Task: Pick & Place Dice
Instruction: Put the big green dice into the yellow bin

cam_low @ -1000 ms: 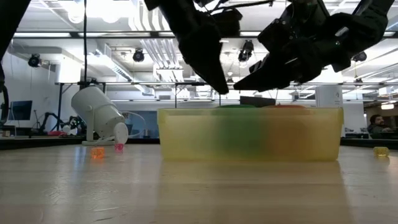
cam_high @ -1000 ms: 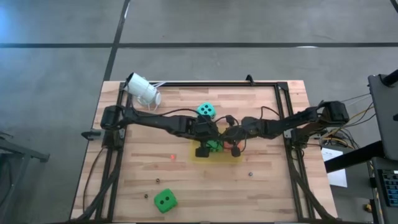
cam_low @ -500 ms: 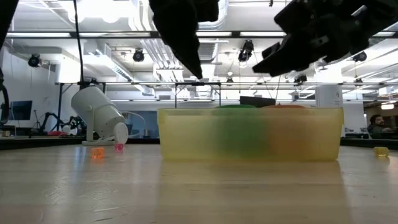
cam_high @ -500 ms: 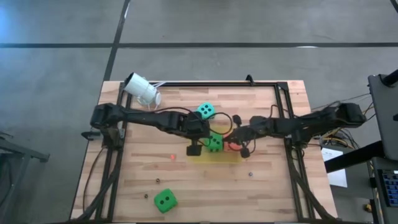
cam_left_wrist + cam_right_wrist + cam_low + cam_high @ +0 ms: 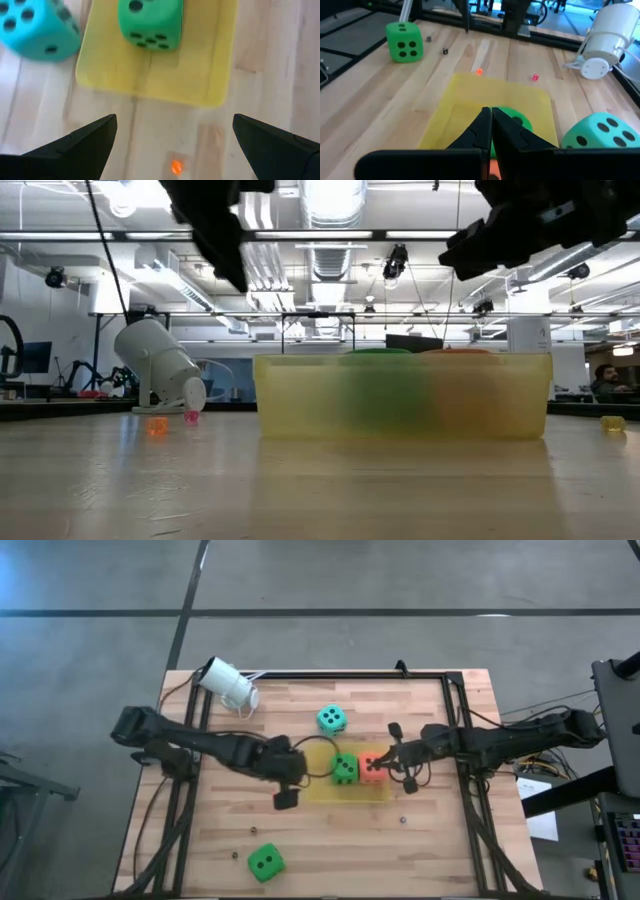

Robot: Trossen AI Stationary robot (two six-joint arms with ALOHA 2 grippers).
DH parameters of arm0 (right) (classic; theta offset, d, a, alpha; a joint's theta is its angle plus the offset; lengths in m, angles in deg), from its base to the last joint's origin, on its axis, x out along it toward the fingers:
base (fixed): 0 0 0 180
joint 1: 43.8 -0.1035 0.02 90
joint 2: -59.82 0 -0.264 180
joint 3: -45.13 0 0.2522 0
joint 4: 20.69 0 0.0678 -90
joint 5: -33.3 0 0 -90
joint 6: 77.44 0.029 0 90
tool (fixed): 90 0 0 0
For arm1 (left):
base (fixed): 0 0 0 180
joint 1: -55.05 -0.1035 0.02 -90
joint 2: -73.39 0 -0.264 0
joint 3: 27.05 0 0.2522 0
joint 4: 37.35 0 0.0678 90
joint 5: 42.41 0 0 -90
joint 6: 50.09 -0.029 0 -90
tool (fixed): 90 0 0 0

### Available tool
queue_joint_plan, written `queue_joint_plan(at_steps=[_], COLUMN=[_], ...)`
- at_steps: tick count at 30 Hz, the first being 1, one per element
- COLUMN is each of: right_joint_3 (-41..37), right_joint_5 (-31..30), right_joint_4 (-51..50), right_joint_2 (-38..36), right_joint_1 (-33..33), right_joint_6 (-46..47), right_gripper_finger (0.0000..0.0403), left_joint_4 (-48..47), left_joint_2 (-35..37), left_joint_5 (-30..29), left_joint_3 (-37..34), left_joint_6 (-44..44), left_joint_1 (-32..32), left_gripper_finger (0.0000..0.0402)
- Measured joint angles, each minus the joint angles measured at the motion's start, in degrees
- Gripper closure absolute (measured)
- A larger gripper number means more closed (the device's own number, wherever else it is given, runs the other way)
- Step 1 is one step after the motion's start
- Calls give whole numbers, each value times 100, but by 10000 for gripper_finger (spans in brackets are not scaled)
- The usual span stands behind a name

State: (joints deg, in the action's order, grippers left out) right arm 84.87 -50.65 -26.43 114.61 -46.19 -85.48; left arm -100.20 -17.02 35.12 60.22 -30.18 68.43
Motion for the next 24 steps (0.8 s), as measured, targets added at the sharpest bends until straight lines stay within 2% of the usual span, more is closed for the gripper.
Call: queue_joint_plan(at_steps=[6, 12, 24], right_joint_3=[-11, -9, -9], right_joint_5=[29, 46, 43], right_joint_4=[-192, -229, -224], right_joint_2=[-154, -201, -181], right_joint_1=[-40, -69, -73], right_joint_6=[-11, -69, -120], right_gripper_finger=[394, 394, 394], left_joint_4=[258, 463, 455], left_joint_2=[917, 1479, 1576], left_joint_5=[-114, -283, -405], left_joint_3=[-855, -1478, -1649], left_joint_6=[1230, 2222, 3970], left_joint_1=[649, 1389, 2517], left_gripper_finger=[3, 3, 3])
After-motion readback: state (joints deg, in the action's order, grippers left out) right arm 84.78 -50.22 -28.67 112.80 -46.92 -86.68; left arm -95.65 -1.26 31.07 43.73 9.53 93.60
